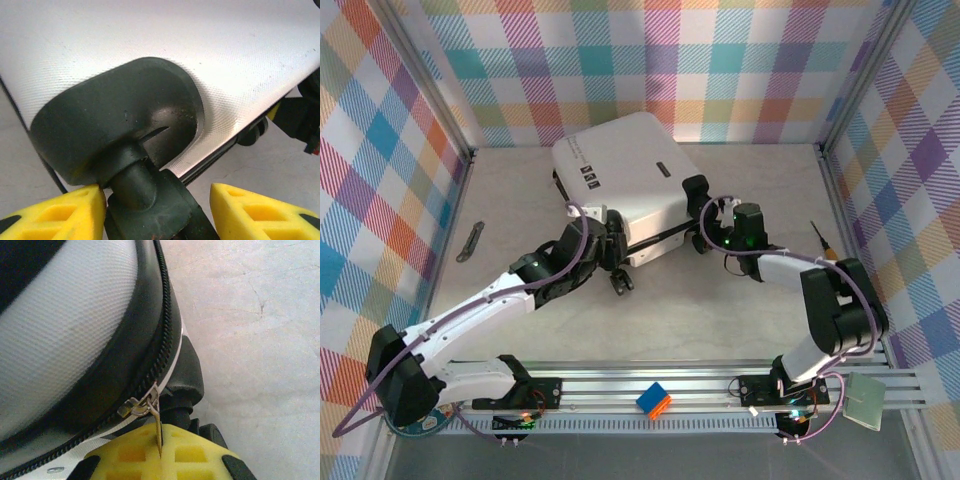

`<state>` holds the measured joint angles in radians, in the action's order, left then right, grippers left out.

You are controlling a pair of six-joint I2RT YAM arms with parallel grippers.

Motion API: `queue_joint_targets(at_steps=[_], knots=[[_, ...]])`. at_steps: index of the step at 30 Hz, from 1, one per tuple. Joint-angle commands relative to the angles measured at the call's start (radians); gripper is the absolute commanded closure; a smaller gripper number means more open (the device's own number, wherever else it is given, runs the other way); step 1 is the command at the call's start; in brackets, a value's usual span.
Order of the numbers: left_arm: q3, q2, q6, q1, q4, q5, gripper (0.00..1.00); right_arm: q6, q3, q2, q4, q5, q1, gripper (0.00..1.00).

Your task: Pack the luggage

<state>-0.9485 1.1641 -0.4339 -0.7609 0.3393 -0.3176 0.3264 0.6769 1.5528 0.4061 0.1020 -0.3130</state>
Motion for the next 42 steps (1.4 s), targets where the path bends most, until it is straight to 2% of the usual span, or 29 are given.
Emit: queue_joint_targets(at_steps=[1,4,6,8,10,14,18,22,25,33,37,42], knots=[[0.032,-0.021,0.097,0.056,0.149,-0.075,0.63,0.028,-0.061,-0.058,-0.034,-0.129,-0.073,1.0],[0.026,-0.023,0.099,0.104,0.156,-0.095,0.62,0.029,-0.098,-0.115,-0.057,-0.204,-0.178,1.0],[0.016,-0.016,0.101,0.143,0.158,-0.112,0.57,0.046,-0.128,-0.154,-0.055,-0.222,-0.231,1.0],[-0.002,0.005,0.113,0.187,0.156,-0.125,0.41,0.061,-0.14,-0.184,-0.063,-0.235,-0.285,1.0],[-0.03,0.028,0.14,0.215,0.152,-0.12,0.31,0.063,-0.142,-0.195,-0.073,-0.258,-0.338,1.0],[-0.095,0.062,0.194,0.245,0.151,-0.131,0.22,0.071,-0.139,-0.185,-0.062,-0.278,-0.414,1.0],[-0.166,0.049,0.21,0.256,0.183,-0.11,0.2,0.078,-0.143,-0.177,-0.041,-0.296,-0.46,1.0],[-0.196,0.002,0.185,0.241,0.208,-0.006,0.21,0.073,-0.148,-0.178,-0.041,-0.313,-0.471,1.0],[-0.19,-0.019,0.166,0.218,0.225,0.027,0.22,0.063,-0.157,-0.196,-0.053,-0.33,-0.471,1.0],[-0.182,0.001,0.131,0.211,0.347,-0.065,0.23,0.033,-0.177,-0.273,-0.11,-0.347,-0.462,1.0],[-0.15,0.001,0.113,0.212,0.374,-0.069,0.23,0.025,-0.183,-0.305,-0.138,-0.35,-0.459,1.0],[-0.108,-0.004,0.099,0.21,0.373,-0.014,0.25,0.017,-0.182,-0.318,-0.161,-0.352,-0.454,1.0]])
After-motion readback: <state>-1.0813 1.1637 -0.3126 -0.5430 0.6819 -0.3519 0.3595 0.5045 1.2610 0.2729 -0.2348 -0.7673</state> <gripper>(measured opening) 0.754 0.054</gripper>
